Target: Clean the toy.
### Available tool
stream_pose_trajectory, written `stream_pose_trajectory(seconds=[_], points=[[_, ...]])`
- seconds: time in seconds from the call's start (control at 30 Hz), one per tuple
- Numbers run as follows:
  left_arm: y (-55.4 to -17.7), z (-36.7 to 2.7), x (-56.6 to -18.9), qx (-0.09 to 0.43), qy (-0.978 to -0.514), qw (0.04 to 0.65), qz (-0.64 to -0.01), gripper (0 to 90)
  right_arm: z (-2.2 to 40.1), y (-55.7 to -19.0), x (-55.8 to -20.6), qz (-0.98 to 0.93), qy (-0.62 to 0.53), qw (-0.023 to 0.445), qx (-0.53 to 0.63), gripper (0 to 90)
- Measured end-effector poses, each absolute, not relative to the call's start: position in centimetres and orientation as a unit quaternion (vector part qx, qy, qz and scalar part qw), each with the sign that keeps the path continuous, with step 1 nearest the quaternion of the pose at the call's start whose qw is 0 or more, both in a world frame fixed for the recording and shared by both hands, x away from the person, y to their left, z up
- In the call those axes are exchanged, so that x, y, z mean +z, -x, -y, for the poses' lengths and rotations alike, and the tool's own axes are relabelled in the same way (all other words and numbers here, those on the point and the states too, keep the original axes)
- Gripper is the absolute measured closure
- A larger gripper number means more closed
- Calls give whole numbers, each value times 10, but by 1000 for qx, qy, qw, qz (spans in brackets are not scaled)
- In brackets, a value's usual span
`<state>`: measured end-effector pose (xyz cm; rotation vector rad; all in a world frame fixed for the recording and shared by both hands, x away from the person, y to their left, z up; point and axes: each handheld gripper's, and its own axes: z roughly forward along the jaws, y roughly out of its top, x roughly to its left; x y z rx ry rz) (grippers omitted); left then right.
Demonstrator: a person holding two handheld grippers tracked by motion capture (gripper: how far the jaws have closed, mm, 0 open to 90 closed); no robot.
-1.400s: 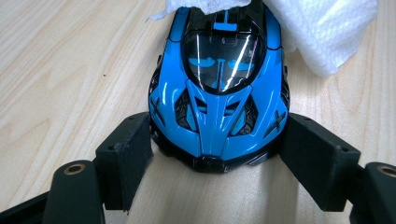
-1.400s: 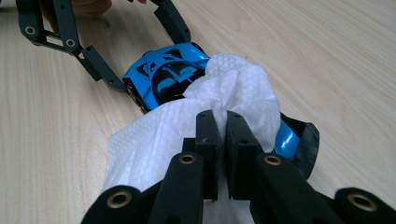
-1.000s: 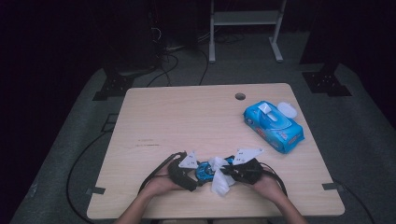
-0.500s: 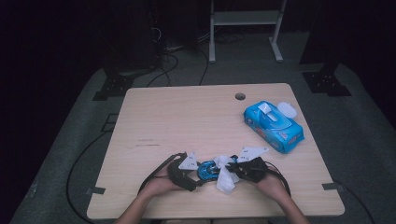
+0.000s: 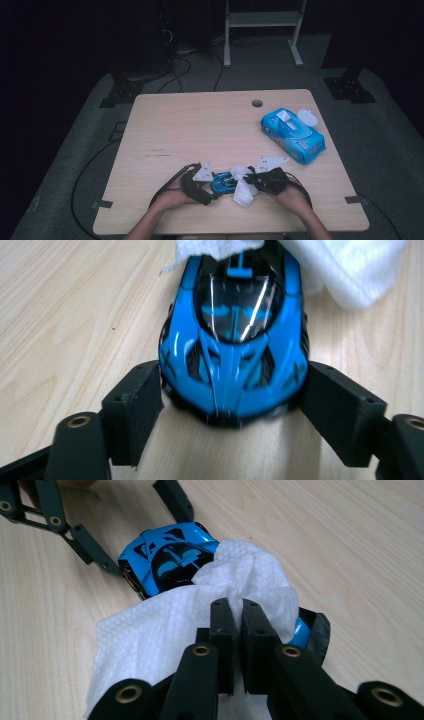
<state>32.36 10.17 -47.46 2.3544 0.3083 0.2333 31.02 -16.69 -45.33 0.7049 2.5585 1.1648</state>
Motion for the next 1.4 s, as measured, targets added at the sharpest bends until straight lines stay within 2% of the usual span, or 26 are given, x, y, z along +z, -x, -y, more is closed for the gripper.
stream_pose_trajectory(seconds=[0.37, 0.6, 0.83, 0.9, 1.07, 1.1, 1.13, 1.27, 1.4], points=[[-325, -98, -476, 91, -915, 373, -126, 250, 157, -309, -452, -877, -228, 113, 407, 849], [-325, -98, -476, 86, -914, 375, -128, 250, 118, -310, -447, -894, -178, 112, 396, 851], [-325, -97, -476, 86, -913, 378, -126, 250, 107, -315, -450, -897, -178, 72, 398, 842], [-325, -97, -476, 86, -914, 377, -126, 250, 104, -315, -449, -901, -172, 77, 391, 817], [-325, -97, -476, 87, -913, 376, -128, 250, 110, -308, -442, -898, -158, 107, 397, 656], [-325, -97, -476, 87, -913, 376, -128, 250, 110, -308, -442, -898, -158, 107, 397, 656], [-325, -97, -476, 87, -914, 376, -127, 250, 115, -309, -437, -893, -154, 113, 407, 601], [-325, -97, -476, 87, -914, 375, -127, 250, 111, -317, -435, -895, -156, 108, 402, 499], [-325, -97, -476, 87, -913, 377, -128, 250, 93, -325, -442, -907, -151, 104, 379, 506]])
